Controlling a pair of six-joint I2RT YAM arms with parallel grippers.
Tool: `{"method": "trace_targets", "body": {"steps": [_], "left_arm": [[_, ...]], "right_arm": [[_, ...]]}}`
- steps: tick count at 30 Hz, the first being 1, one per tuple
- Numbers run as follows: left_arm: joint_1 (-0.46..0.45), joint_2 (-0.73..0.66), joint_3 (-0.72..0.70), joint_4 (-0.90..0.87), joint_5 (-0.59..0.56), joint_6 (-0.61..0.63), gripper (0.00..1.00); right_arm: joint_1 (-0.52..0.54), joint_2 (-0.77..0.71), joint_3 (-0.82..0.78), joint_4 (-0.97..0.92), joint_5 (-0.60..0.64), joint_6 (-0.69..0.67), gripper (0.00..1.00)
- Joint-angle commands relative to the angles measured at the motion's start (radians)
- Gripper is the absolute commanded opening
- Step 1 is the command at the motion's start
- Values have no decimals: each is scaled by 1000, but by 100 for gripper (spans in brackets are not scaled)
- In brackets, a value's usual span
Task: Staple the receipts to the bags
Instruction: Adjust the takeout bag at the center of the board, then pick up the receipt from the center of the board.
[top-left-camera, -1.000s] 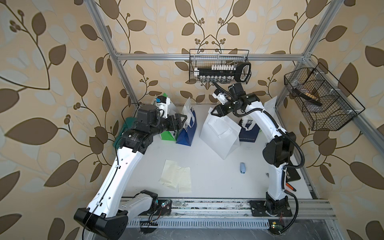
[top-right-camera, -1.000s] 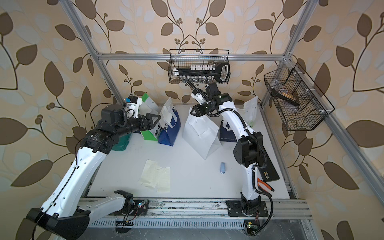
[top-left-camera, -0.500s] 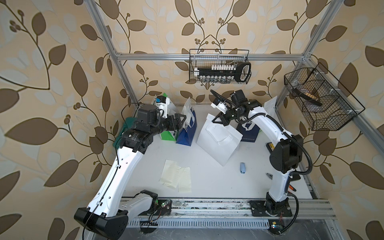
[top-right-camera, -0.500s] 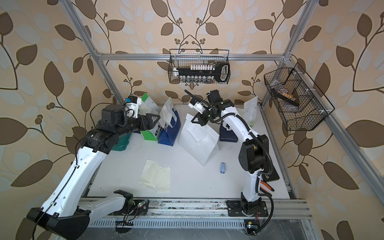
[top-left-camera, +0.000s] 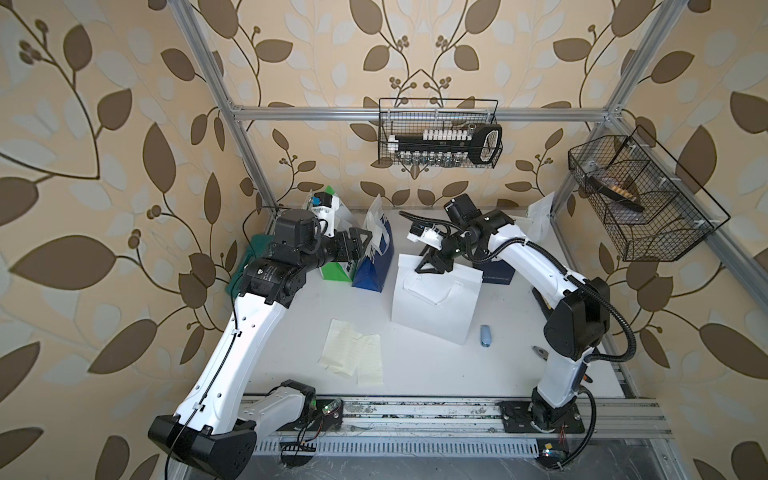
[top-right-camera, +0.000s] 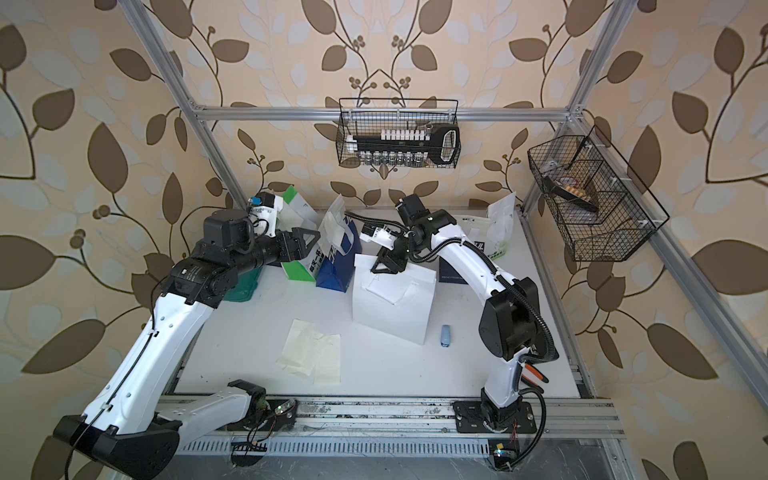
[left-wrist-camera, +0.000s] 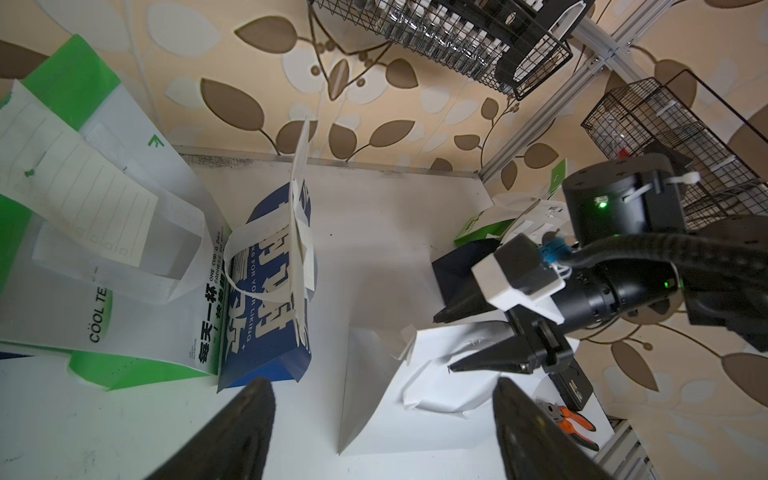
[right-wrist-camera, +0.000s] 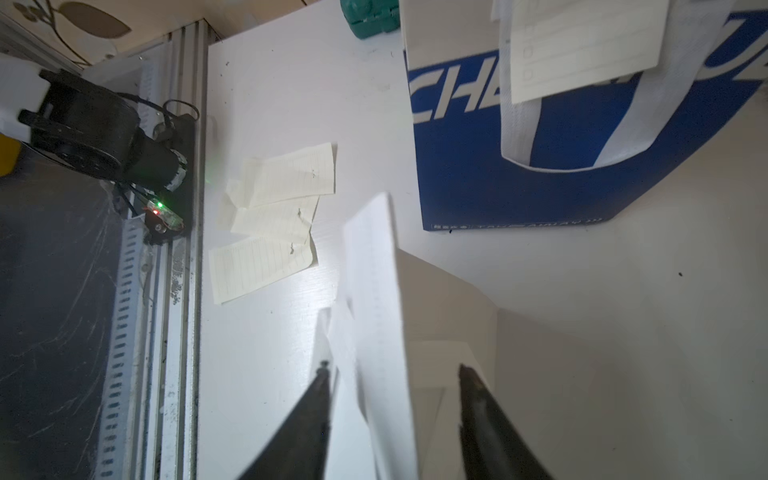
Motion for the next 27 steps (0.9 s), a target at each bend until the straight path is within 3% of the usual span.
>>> {"method": "trace_targets", "body": {"steps": [1, 6, 9, 10, 11, 13, 15, 19, 20, 21, 25, 27], "left_arm": [[10, -23, 12, 21, 16, -7, 84], [10, -80, 0, 31, -1, -31, 87], [9, -132, -5, 32, -61, -42, 94], [10, -151, -8, 39, -78, -42, 99], [9, -165, -8, 37, -96, -43, 99], [10, -192, 6, 28, -131, -40, 99], [9, -218, 21, 14, -177, -36, 99], [10, -272, 44, 0, -263, -20, 99], [9, -284, 44, 2, -273, -20, 99], [9, -297, 46, 3, -289, -28, 99], [10, -332, 53, 0, -281, -37, 99], [10, -347, 54, -4, -264, -36, 99]], "right_arm": [[11, -101, -58, 102, 76, 54, 66], [36, -241, -98, 226, 84, 172, 70], [69, -371, -179, 359, 88, 290, 71], [88, -417, -219, 427, 127, 362, 71], [102, -457, -251, 475, 147, 424, 75], [146, -518, -304, 523, 191, 565, 75], [233, -565, -361, 537, 208, 636, 72], [466, -606, -482, 553, 423, 807, 66], [501, -603, -510, 565, 427, 841, 65], [541, -596, -551, 596, 424, 881, 63], [714, -524, -647, 654, 601, 963, 62], [752, -468, -679, 699, 630, 1015, 61]]}}
